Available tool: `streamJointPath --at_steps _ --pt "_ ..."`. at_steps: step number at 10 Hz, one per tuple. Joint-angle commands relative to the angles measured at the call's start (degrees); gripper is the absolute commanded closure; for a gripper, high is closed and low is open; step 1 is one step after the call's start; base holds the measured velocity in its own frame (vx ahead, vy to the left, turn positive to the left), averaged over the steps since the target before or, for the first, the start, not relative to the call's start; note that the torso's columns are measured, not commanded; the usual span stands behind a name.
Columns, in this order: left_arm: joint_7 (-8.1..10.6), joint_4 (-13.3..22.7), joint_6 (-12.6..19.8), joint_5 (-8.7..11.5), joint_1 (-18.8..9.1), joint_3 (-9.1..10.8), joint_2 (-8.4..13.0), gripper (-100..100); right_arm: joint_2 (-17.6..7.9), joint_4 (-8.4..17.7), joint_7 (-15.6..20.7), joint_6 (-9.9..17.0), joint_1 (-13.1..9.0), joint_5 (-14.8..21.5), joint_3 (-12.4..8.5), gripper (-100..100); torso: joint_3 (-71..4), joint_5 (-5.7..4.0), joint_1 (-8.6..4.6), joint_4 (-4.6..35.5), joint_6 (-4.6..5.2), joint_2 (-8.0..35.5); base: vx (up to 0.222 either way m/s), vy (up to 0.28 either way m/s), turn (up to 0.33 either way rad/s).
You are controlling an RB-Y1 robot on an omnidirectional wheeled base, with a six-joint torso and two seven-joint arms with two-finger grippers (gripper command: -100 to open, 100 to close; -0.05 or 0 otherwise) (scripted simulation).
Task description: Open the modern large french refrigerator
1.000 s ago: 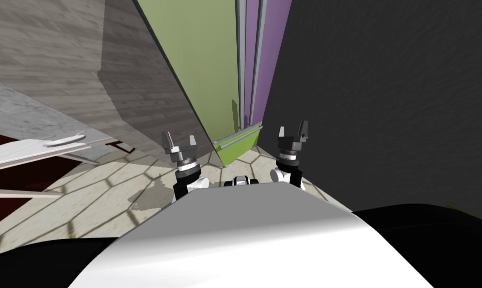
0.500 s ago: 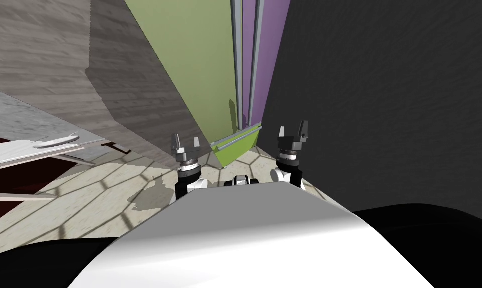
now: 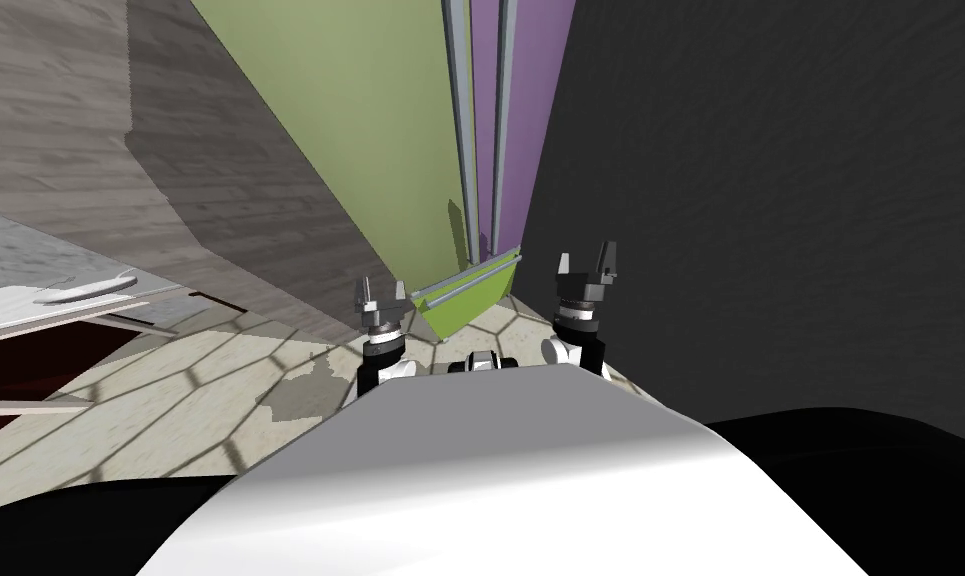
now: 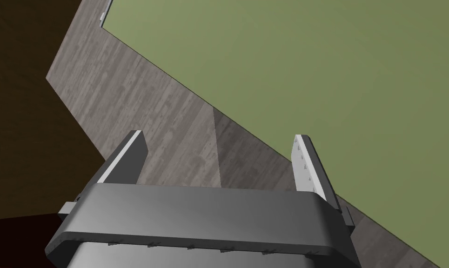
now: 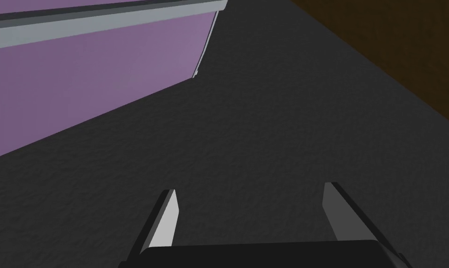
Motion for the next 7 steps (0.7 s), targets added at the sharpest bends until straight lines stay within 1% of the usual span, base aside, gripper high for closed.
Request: streamJointPath --at_steps 1,3,6,7 --pt "1.81 4.3 -2.12 1.59 -1.07 -0.4 0.9 -100 0.0 0.0 0.0 0.0 0.0 0.0 0.0 0 -0.04 -0.02 -0.07 -0.02 0.0 -0.06 0.144 -0.117 -0.003" --pt "3.38 7.63 -3.89 3.01 -1.63 -0.57 1.53 -100 0.0 0.0 0.0 0.0 0.0 0.0 0.0 0 -0.03 0.0 0.03 -0.01 0.0 -0.04 0.166 -0.105 -0.007" --pt "5.85 12.96 -6.67 5.24 -2.54 -0.85 2.3 -100 0.01 0.0 0.0 0.0 0.0 0.0 0.01 0 0.04 -0.05 -0.15 0.02 0.0 0.07 0.149 -0.164 -0.005" --pt "5.85 12.96 -6.67 5.24 -2.54 -0.85 2.3 -100 0.01 0.0 0.0 0.0 0.0 0.0 0.01 0 0.02 -0.01 0.01 0.01 0.0 0.04 0.097 -0.09 0.001"
